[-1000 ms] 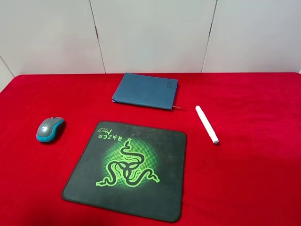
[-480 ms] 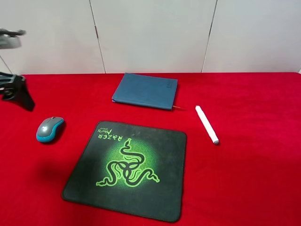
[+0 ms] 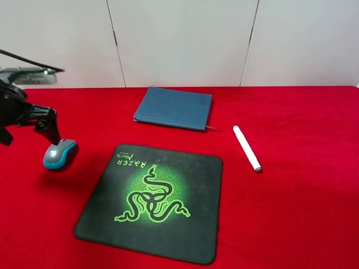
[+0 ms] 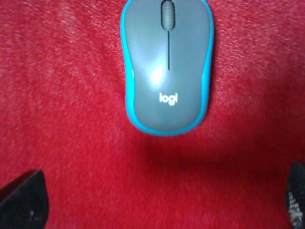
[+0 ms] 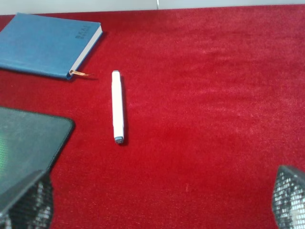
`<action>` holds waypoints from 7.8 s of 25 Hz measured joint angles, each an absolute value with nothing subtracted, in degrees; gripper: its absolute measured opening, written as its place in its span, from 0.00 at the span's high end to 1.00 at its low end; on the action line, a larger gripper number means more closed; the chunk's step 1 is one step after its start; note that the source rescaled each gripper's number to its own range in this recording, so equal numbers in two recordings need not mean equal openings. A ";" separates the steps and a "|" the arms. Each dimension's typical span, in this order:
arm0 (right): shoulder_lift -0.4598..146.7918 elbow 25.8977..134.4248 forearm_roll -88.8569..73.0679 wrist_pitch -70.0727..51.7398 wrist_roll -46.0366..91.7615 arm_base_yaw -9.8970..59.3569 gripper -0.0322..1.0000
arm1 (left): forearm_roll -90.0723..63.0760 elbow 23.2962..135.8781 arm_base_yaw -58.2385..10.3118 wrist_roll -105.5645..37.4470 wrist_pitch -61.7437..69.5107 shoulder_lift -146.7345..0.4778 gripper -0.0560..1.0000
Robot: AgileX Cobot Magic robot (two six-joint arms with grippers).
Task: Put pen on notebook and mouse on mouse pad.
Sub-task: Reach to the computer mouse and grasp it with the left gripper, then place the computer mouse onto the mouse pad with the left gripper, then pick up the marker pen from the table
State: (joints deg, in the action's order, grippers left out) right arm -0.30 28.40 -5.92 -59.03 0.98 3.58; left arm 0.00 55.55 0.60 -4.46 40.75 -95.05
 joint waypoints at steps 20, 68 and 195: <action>-0.30 28.40 -5.92 -59.03 0.98 3.58 0.00 | 0.00 55.59 0.60 -4.46 26.09 -110.08 0.01; -0.30 28.40 -5.92 -59.03 0.98 3.58 0.00 | -4.08 58.56 -20.53 0.45 46.90 -96.38 0.95; -0.30 28.40 -5.92 -59.03 0.98 3.58 0.00 | 4.09 28.15 -0.54 0.55 60.32 0.36 0.00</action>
